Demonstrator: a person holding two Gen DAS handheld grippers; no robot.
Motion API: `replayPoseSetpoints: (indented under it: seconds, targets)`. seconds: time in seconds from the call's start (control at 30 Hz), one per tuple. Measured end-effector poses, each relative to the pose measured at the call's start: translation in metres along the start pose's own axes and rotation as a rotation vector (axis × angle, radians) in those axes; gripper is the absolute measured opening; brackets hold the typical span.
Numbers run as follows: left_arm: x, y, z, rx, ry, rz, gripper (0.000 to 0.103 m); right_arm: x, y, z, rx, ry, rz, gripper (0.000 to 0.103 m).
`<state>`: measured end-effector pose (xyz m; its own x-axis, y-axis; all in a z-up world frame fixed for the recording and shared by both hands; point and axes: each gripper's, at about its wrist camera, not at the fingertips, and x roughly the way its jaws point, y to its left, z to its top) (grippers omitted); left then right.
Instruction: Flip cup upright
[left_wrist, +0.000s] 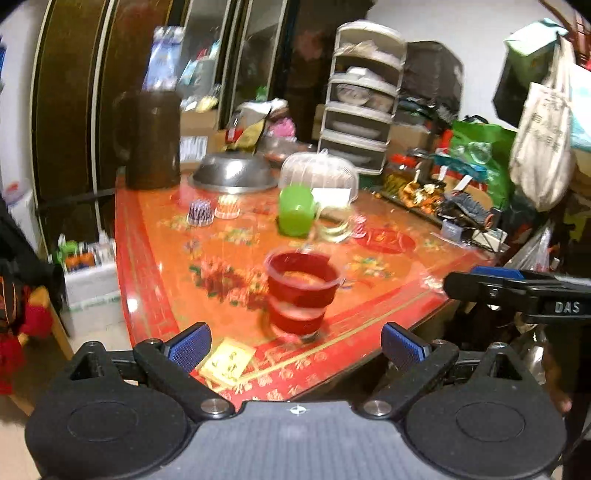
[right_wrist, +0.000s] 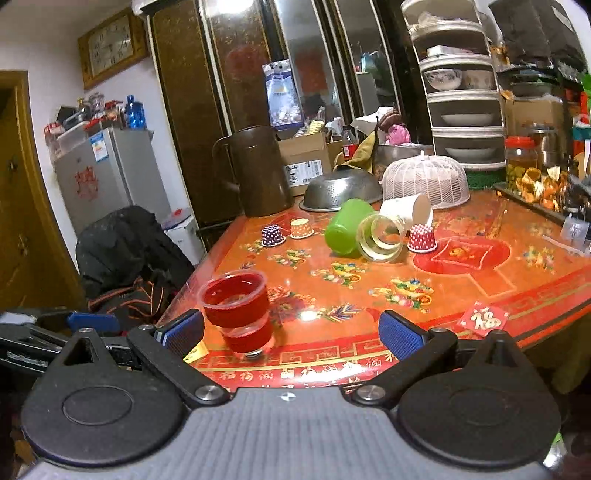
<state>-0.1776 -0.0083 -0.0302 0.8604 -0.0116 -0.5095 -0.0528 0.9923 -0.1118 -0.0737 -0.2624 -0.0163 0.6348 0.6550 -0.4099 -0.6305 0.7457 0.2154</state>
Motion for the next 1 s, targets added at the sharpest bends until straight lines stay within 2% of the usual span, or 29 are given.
replayPoseSetpoints:
  seconds: [0.07,0.2,0.47,1.0]
  targets:
    - [-0.004,-0.007,0.001,0.027,-0.012,0.014,0.100,-0.004,0.005,0.006,-0.025,0.005,-0.023,0.102]
    - [-0.007,-0.012,0.006,0.012,-0.017,-0.017,0.100,-0.009,0.006,0.011,-0.061,0.007,-0.070,0.102]
    - [-0.006,-0.015,0.011,0.008,-0.005,0.002,0.100,-0.014,0.002,0.011,-0.053,-0.007,-0.073,0.102]
    - [-0.007,-0.018,0.013,-0.006,-0.030,0.017,0.100,-0.015,0.003,0.010,-0.050,-0.004,-0.059,0.102]
